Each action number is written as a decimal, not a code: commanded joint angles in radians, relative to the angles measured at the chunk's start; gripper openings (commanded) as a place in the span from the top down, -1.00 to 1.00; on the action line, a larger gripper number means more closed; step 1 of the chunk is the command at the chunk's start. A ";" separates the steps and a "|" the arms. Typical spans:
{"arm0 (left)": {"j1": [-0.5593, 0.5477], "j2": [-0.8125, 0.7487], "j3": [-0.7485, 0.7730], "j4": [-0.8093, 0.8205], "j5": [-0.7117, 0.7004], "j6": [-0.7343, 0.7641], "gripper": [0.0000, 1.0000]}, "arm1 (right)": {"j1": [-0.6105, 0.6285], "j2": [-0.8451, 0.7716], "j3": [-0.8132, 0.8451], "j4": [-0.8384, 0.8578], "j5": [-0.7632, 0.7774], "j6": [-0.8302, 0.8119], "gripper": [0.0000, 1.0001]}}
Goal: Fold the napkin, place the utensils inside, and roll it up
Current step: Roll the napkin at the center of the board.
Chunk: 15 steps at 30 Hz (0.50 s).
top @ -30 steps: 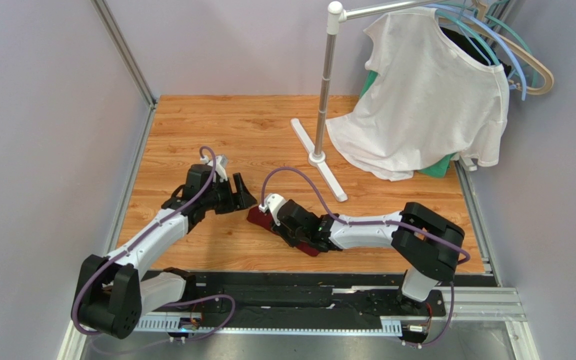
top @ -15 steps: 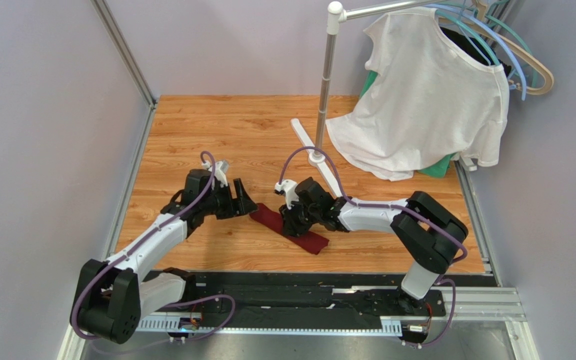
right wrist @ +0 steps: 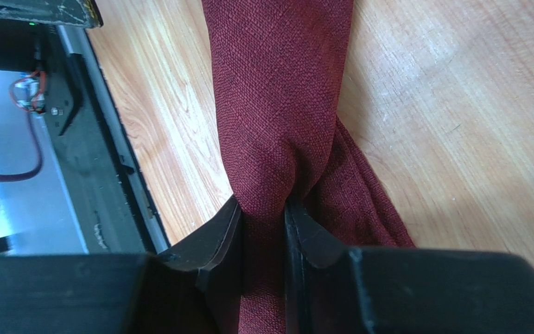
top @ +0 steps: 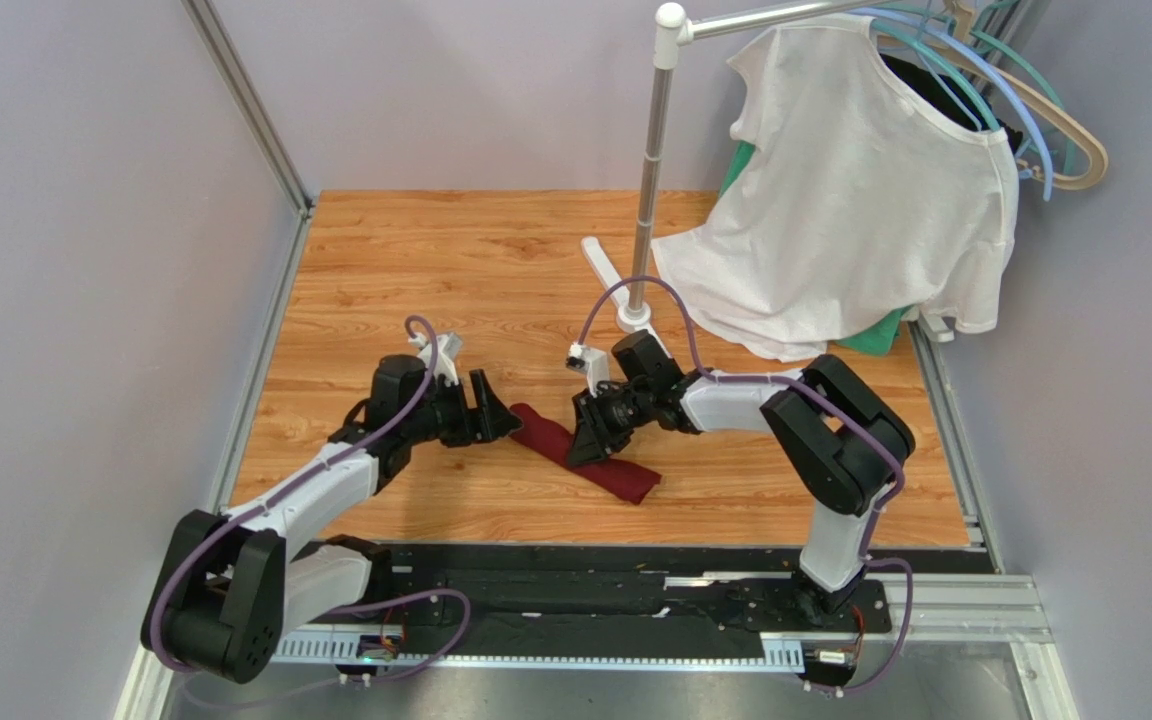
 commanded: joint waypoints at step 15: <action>0.004 0.242 -0.039 0.378 0.068 0.035 -0.09 | -0.081 0.164 0.062 -0.117 -0.218 -0.010 0.97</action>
